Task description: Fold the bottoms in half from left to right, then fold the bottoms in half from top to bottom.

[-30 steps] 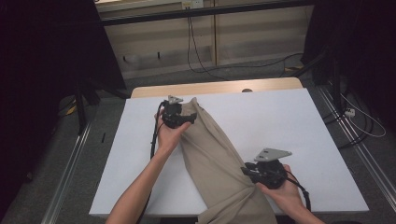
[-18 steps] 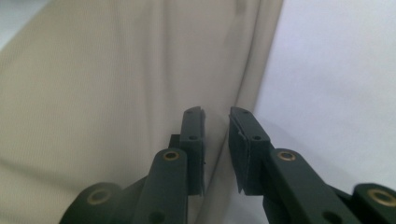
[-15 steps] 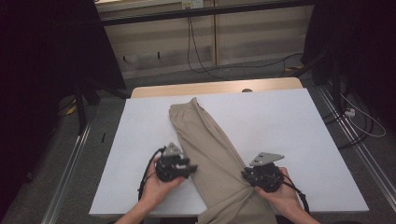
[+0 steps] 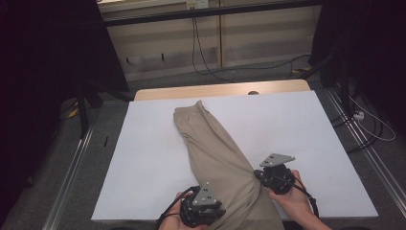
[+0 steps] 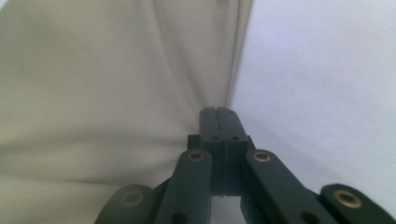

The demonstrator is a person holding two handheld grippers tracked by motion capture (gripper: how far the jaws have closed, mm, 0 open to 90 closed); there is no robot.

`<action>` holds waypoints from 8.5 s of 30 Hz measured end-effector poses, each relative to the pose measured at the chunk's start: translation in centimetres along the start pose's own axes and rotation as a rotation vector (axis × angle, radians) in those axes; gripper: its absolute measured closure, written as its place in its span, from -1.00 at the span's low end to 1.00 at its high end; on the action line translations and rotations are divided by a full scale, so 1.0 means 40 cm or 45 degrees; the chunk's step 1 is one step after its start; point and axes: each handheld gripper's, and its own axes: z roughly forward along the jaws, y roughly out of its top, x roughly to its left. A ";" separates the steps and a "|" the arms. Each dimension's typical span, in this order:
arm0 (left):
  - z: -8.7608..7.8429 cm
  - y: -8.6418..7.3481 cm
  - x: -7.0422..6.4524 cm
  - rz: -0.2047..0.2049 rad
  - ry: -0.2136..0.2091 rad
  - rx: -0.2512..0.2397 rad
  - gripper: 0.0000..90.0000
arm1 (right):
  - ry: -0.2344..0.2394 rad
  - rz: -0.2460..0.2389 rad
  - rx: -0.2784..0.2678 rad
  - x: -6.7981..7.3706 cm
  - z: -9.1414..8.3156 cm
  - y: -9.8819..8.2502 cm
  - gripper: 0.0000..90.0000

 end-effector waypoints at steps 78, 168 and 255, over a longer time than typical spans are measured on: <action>0.009 -0.009 0.052 -0.058 0.222 -0.058 -0.25 | 0.138 0.034 0.003 -0.010 -0.009 -0.022 0.26; 0.025 0.096 0.648 -0.552 0.597 -0.229 0.58 | 0.015 0.077 -0.068 -0.179 0.408 0.430 0.51; -0.181 0.539 0.601 -0.286 0.459 -0.615 0.83 | 0.146 0.213 -0.628 -0.374 -0.023 0.615 0.85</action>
